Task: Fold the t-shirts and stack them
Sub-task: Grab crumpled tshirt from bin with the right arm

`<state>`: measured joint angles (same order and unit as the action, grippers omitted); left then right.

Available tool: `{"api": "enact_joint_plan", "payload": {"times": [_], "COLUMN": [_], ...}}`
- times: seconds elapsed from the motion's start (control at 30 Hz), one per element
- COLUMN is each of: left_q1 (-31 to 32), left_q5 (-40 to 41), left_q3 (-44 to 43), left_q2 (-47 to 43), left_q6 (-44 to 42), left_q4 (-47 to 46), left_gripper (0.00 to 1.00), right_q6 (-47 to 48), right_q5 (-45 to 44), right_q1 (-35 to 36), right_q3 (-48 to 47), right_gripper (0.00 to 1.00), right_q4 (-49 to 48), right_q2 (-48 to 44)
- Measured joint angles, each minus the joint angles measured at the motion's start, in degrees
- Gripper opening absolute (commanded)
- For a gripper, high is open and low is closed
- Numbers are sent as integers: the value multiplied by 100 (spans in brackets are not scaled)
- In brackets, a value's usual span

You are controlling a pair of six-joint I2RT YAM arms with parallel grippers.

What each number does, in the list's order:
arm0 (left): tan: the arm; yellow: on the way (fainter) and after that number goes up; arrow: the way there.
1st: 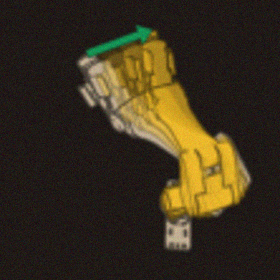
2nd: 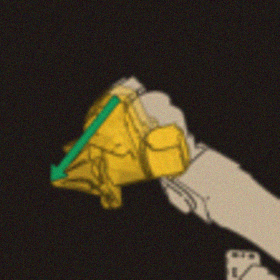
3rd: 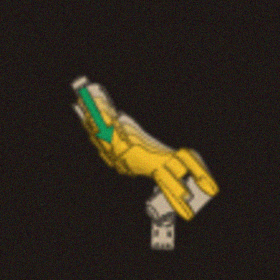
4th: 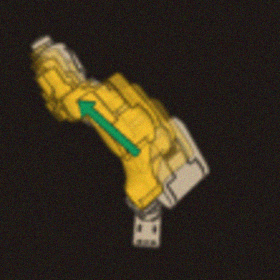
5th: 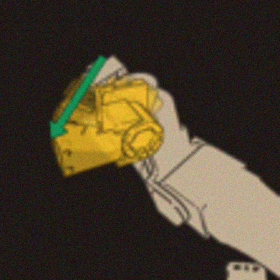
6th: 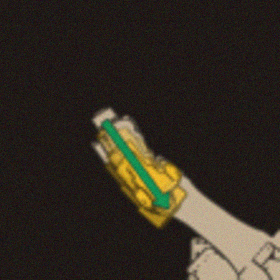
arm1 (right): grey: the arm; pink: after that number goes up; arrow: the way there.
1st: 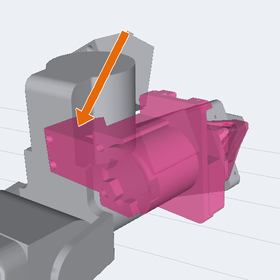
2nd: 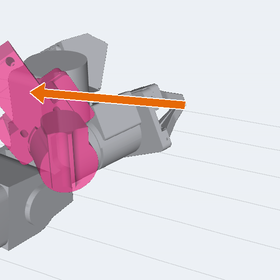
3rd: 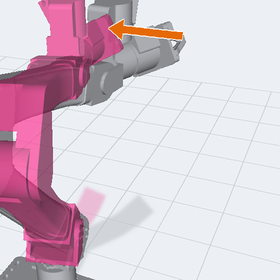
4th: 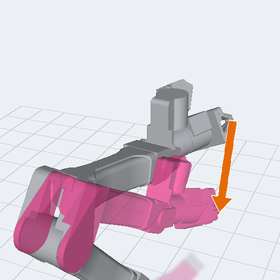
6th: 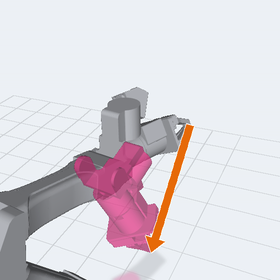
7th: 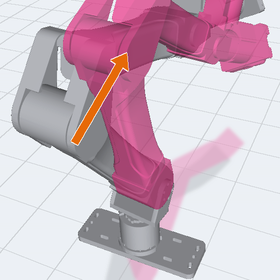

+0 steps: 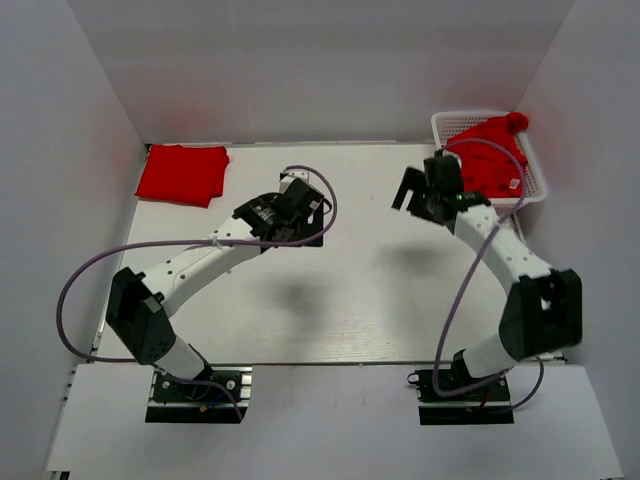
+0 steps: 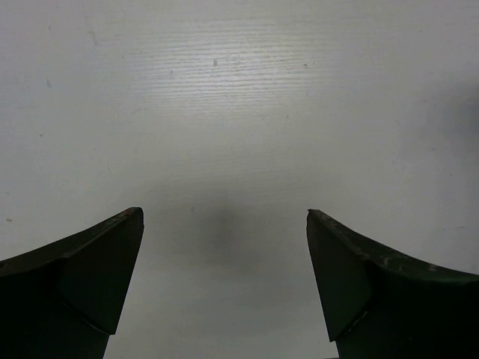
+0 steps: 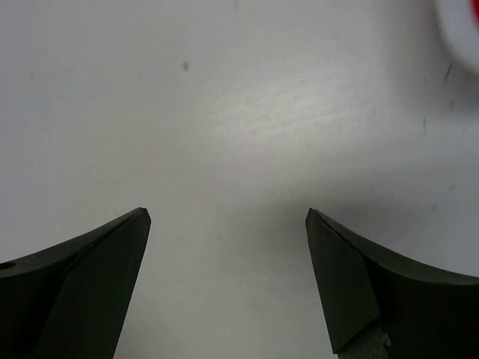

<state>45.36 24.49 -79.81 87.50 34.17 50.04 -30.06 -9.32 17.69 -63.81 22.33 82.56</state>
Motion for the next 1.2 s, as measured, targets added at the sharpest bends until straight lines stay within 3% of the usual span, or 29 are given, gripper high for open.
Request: {"api": "enact_joint_plan", "payload": {"times": [0.3,0.47,0.67,0.9,1.0,1.2], "left_q1": [-614,-837,-1005,-1134,-1180,-1231], "left_q5": [-177,-264,-420,-599,-643,-789], "left_q3": [-428,-501,-426,-400,-404,-404], "left_q2": [323,531,658,710,835,1196], "left_q6": [-590,-717,-809,-872,-872,-876], "left_q4": [-409,-531,-734,-931,-973,-964], "left_gripper": [100,100,100,100,100,100], "right_q6": [599,1003,1773,2380,2509,2575], "right_q5": [-146,-192,-350,-363,-216,-7], "right_q1": [-1530,-2323,-2968,-3257,-3314,-3386], "right_q3": [-4017,-5558,-5737,-5840,-5880,-5976], "right_gripper": [90,90,90,90,85,56], "right_q4": [732,1034,682,-175,-503,-933], "right_q2": [2682,3862,4524,5101,5302,5661]}}
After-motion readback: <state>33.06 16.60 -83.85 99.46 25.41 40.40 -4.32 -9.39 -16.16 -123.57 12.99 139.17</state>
